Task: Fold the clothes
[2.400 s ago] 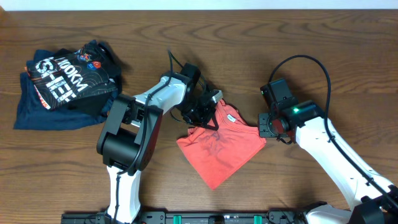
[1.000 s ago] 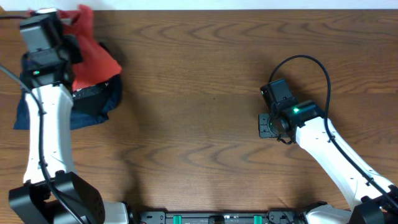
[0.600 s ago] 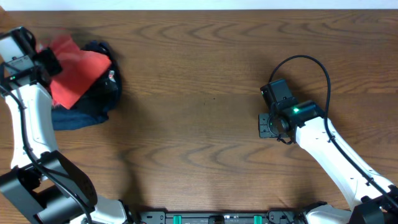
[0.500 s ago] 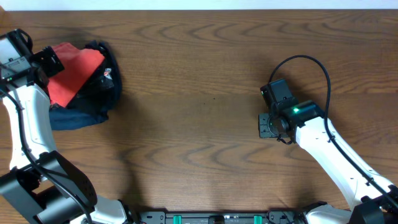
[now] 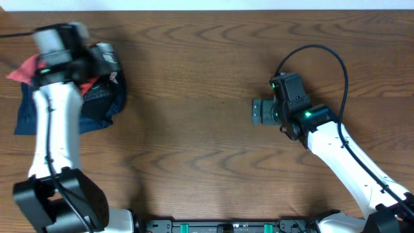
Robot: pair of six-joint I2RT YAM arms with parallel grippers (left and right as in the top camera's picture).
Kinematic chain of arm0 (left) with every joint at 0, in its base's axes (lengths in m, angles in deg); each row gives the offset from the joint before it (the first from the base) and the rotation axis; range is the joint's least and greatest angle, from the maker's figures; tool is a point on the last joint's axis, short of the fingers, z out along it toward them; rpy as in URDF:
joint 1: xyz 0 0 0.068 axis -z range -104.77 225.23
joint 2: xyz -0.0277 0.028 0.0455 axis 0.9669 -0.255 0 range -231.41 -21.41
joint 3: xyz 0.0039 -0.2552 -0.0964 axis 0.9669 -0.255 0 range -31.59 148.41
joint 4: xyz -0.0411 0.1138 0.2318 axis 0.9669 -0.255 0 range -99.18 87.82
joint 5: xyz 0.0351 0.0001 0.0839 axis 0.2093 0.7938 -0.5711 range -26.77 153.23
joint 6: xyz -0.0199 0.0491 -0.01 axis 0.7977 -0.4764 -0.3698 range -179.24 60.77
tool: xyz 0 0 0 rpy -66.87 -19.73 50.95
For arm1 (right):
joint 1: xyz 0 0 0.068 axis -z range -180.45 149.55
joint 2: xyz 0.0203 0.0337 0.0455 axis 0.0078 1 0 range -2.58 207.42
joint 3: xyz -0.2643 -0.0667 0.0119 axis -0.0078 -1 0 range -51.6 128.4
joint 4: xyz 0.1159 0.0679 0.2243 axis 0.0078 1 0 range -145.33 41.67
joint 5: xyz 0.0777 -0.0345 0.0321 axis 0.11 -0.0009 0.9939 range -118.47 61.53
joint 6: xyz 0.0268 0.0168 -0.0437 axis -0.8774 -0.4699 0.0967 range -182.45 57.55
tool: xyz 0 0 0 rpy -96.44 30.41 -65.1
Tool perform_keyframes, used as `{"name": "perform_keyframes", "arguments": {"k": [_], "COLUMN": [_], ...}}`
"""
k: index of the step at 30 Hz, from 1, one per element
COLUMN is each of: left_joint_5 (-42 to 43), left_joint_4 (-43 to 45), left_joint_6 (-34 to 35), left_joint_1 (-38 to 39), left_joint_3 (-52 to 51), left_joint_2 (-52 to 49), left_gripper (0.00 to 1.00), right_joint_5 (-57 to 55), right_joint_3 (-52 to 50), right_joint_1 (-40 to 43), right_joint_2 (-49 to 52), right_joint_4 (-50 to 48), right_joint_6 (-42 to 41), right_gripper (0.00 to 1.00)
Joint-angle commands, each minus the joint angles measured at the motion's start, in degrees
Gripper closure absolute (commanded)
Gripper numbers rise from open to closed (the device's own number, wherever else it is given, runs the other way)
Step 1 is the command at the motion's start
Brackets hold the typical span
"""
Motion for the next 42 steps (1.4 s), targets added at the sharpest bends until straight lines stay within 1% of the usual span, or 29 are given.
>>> {"name": "perform_keyframes", "arguments": {"k": [1, 4, 6, 9, 12, 16, 19, 25, 28, 30, 34, 42], "left_joint_5": [-1.20, -3.85, -6.12, -7.56, -7.85, -7.89, -7.91, -7.91, -7.85, -7.87, -7.87, -7.87], "left_joint_4": [-5.42, -13.86, -19.41, -26.53, -29.46, -29.20, -27.80, -18.43, -13.33, -13.00, -17.07, -22.71], "left_joint_6": [-0.15, -0.22, -0.22, -0.17, 0.28, 0.20, -0.66, -0.76, -0.74, -0.76, -0.76, -0.76], "left_joint_1": [7.89, 14.34, 17.14, 19.17, 19.47, 19.47, 19.47, 19.47, 19.47, 19.47, 19.47, 19.47], "left_joint_3": [1.05, 1.05, 1.05, 1.07, 1.05, 0.48, -1.77, -13.27, -17.92, -19.10, -19.21, -19.21], "left_joint_2": [0.90, 0.90, 1.11, 3.02, 7.61, 17.62, 27.23, 47.08, 53.75, 56.48, 59.69, 60.19], "left_gripper": [0.02, 0.02, 0.02, 0.02, 0.02, 0.02, 0.02, 0.02, 0.02, 0.02, 0.02, 0.02], "right_joint_5": [-0.09, -0.20, -0.20, 1.29, 0.74, -4.28, -6.25, -8.63, -8.55, -8.57, -8.57, -8.57], "right_joint_3": [0.68, 0.85, 1.31, 3.19, 4.70, 4.66, 3.89, -3.54, -7.61, -9.38, -10.14, -10.16], "right_joint_1": [1.75, 5.46, 9.16, 13.77, 16.94, 18.14, 17.77, 17.09, 17.11, 17.11, 17.14, 17.11], "right_joint_2": [-0.55, -0.57, -0.72, -2.62, -7.30, -17.81, -26.71, -43.50, -49.07, -51.17, -51.91, -51.91], "right_joint_4": [-4.11, -7.58, -7.28, -0.35, 5.81, 11.04, 14.25, 16.46, 16.48, 16.76, 21.40, 31.43], "right_joint_6": [0.02, 0.02, 0.11, 3.78, 6.12, 6.27, 6.27, 5.33, 5.16, 5.18, 5.18, 5.18], "right_gripper": [0.01, 0.01, 0.01, 0.01, 0.01, 0.01, 0.01, 0.01, 0.01, 0.01, 0.01, 0.01]}}
